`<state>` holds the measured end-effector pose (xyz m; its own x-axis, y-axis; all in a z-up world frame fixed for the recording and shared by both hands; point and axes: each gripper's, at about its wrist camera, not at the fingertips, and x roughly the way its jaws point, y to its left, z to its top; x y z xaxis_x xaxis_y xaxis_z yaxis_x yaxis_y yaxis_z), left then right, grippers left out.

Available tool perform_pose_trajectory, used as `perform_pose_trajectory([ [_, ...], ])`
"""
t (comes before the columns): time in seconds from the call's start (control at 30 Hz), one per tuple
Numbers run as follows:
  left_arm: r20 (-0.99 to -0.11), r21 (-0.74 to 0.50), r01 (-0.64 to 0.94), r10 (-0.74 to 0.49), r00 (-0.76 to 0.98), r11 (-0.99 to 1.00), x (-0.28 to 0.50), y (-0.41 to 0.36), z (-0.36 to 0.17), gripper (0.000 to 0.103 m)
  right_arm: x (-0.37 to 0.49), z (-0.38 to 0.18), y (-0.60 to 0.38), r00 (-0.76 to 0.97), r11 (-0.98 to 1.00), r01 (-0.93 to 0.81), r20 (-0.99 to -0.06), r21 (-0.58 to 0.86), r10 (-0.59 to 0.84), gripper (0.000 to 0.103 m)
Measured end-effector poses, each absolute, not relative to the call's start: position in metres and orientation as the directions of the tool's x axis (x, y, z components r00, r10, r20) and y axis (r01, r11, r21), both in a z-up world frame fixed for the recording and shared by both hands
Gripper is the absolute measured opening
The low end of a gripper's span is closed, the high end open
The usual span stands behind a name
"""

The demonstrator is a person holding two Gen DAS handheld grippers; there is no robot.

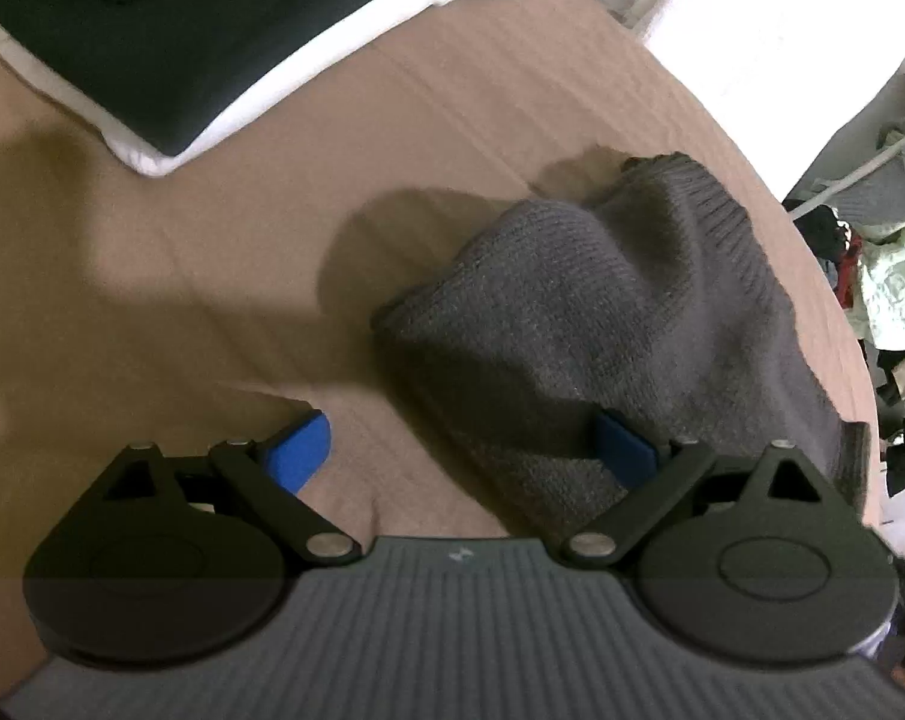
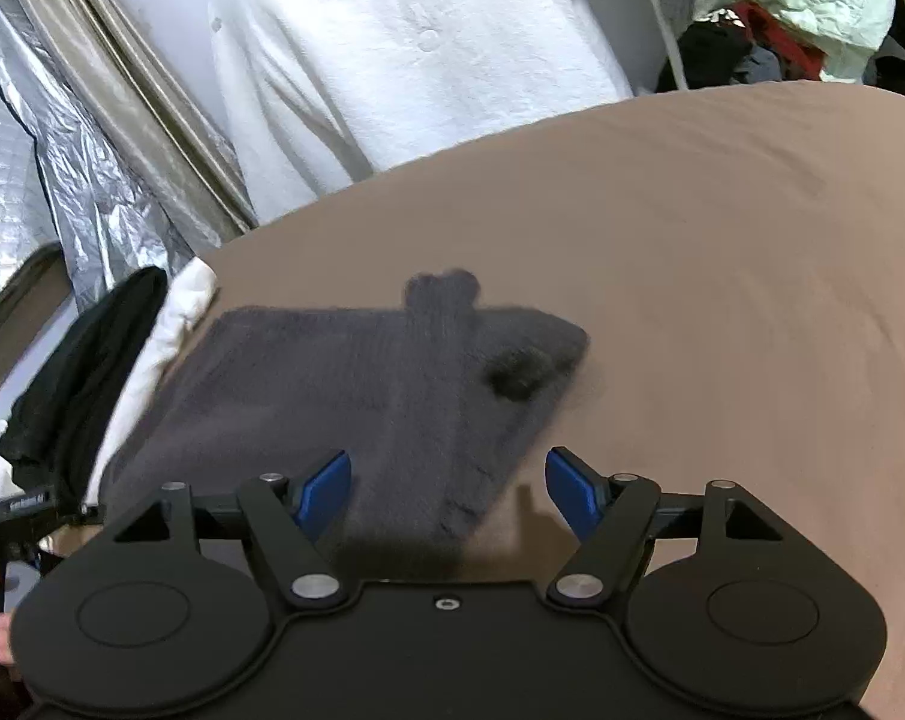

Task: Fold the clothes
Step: 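Grasp the rolled sweater bundle with both grippers and lift it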

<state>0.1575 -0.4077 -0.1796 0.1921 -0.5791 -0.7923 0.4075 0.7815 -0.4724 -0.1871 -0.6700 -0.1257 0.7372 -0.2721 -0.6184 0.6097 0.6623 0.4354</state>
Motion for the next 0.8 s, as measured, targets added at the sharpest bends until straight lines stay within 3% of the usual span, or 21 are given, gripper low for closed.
perform_pose_trajectory([
  [0.1, -0.771, -0.474, 0.443, -0.602, 0.209, 0.761, 0.157, -0.408, -0.181, 0.101, -0.171, -0.128, -0.681, 0.731, 0.665, 0.611, -0.627, 0.430, -0.268, 0.081],
  [0.27, -0.722, -0.611, 0.390, -0.687, 0.082, 0.688, 0.179, -0.412, -0.203, 0.103, -0.155, -0.147, -0.713, 0.695, 0.647, 0.649, -0.657, 0.400, -0.291, 0.084],
  [0.43, -0.644, -0.685, 0.404, -0.763, 0.055, 0.606, 0.196, -0.429, -0.214, 0.103, -0.151, -0.188, -0.750, 0.777, 0.519, 0.600, -0.597, 0.608, -0.199, 0.103],
  [0.53, -0.577, -0.746, 0.379, -0.816, 0.045, 0.548, 0.206, -0.437, -0.222, 0.103, -0.141, -0.191, -0.754, 0.819, 0.503, 0.559, -0.534, 0.659, -0.211, 0.101],
  [0.57, -0.566, -0.752, 0.393, -0.824, 0.027, 0.529, 0.207, -0.441, -0.222, 0.098, -0.135, -0.188, -0.752, 0.836, 0.520, 0.532, -0.514, 0.669, -0.193, 0.082],
  [0.6, -0.554, -0.758, 0.408, -0.832, 0.008, 0.509, 0.208, -0.445, -0.222, 0.054, -0.129, -0.185, -0.749, 0.848, 0.539, 0.507, -0.502, 0.673, -0.171, 0.067],
  [0.63, -0.545, -0.761, 0.420, -0.838, -0.003, 0.494, 0.208, -0.447, -0.221, 0.038, -0.124, -0.181, -0.745, 0.854, 0.554, 0.491, -0.498, 0.672, -0.153, 0.056],
  [0.7, -0.540, -0.752, 0.443, -0.841, 0.011, 0.488, 0.201, -0.447, -0.214, 0.030, -0.122, -0.162, -0.728, 0.853, 0.605, 0.495, -0.483, 0.624, -0.199, 0.052],
  [0.8, -0.575, -0.619, 0.580, -0.809, 0.126, 0.530, 0.182, -0.447, -0.184, 0.027, -0.126, -0.134, -0.705, 0.850, 0.658, 0.498, -0.468, 0.565, -0.242, 0.049],
])
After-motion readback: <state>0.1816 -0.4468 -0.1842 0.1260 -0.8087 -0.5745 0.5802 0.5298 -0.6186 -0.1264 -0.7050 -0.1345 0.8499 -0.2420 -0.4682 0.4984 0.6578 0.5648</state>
